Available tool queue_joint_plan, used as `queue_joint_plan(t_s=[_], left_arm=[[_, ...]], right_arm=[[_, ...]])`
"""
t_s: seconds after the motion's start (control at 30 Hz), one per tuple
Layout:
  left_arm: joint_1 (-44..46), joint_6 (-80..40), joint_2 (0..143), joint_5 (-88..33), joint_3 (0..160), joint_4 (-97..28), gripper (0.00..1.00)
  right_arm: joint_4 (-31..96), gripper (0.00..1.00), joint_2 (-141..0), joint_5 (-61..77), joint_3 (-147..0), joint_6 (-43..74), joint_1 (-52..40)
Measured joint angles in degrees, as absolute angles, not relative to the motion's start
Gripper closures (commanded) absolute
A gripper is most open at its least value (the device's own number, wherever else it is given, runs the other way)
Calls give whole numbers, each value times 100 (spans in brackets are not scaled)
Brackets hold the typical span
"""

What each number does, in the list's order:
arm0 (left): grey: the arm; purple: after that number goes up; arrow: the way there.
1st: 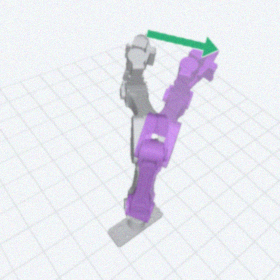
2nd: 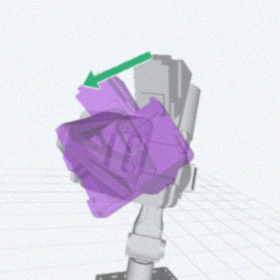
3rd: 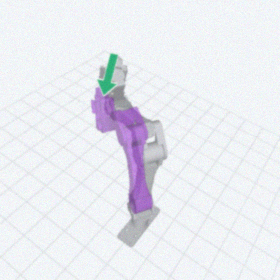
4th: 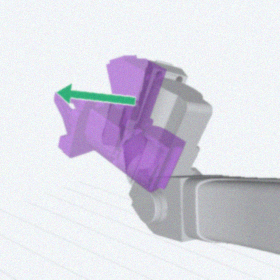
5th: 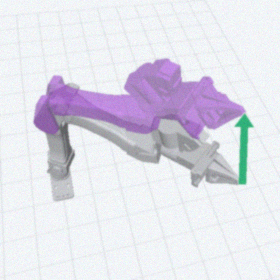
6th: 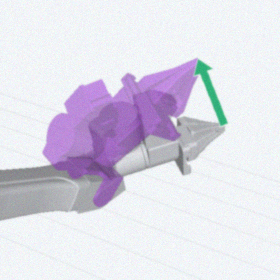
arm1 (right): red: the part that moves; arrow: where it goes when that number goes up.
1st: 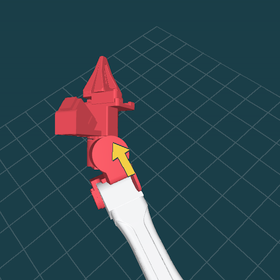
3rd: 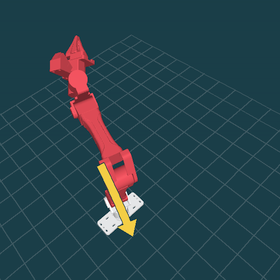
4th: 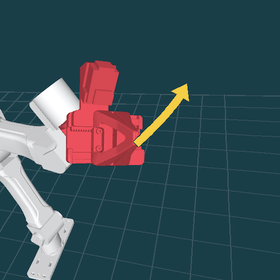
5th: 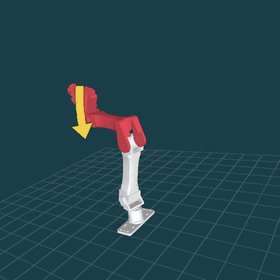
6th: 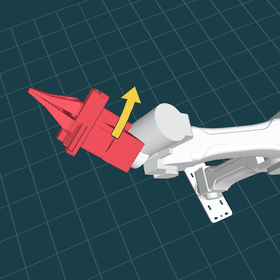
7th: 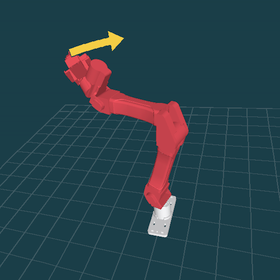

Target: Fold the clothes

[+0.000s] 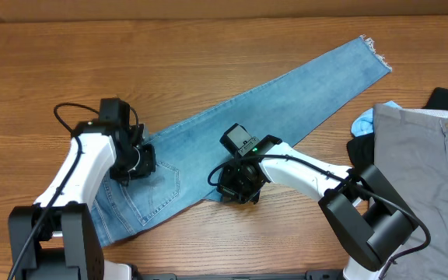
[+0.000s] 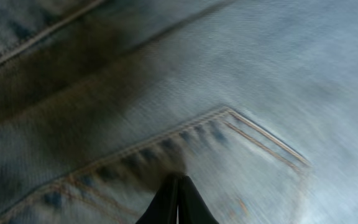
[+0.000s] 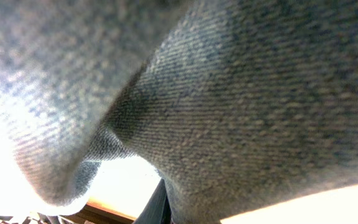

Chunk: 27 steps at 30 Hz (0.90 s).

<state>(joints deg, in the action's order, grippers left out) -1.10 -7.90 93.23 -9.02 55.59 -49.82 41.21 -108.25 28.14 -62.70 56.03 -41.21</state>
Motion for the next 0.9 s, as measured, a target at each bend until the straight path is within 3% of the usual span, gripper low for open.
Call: queue_joint_plan(t_s=[0.23,0.73,0.9], left_arm=[[-128,-1214,9529,-357,4998,-4244,96],[-648,-1339,9618,-849,4995,-4154,96],[-668,-1339,9618,-799,5004,-4152,92]], right_arm=[[4637,96,-10825,2858,-6353,5498,-4117],[5546,96,-10816,2978,-6569,4884,-4101],[5972,71,-10809,2792,-6504,4788,-4093]])
